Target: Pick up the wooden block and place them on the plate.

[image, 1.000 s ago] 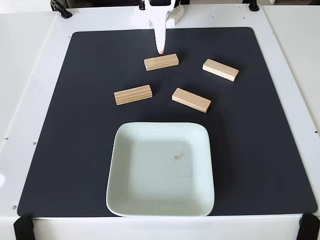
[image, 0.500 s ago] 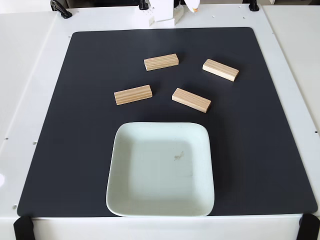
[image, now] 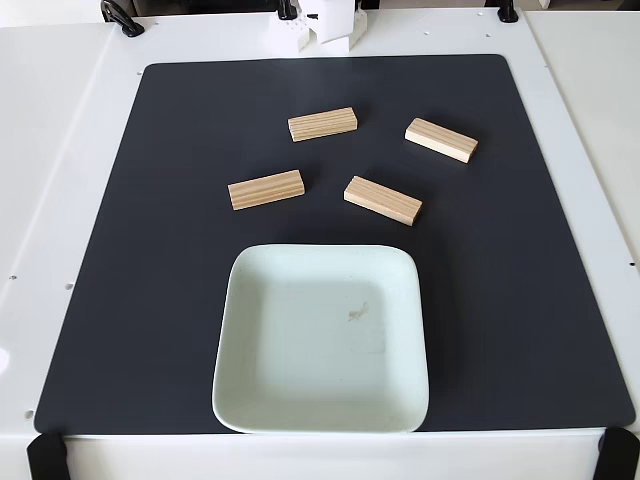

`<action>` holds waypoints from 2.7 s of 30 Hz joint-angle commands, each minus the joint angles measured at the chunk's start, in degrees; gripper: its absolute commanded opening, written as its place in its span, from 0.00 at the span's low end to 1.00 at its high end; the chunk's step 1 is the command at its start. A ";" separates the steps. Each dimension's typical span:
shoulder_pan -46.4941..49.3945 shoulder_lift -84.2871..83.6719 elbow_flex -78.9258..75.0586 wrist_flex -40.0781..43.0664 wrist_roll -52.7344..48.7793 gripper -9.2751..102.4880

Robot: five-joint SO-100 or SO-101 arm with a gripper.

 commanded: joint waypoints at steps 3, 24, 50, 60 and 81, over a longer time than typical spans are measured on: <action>3.16 -0.09 2.90 0.18 -37.27 0.08; 5.98 -11.69 13.54 0.00 -87.36 0.33; -1.49 -34.28 13.18 -15.12 -83.94 0.47; -3.16 -38.76 14.77 -25.58 -84.20 0.47; -5.27 -40.96 18.19 -26.02 -84.64 0.47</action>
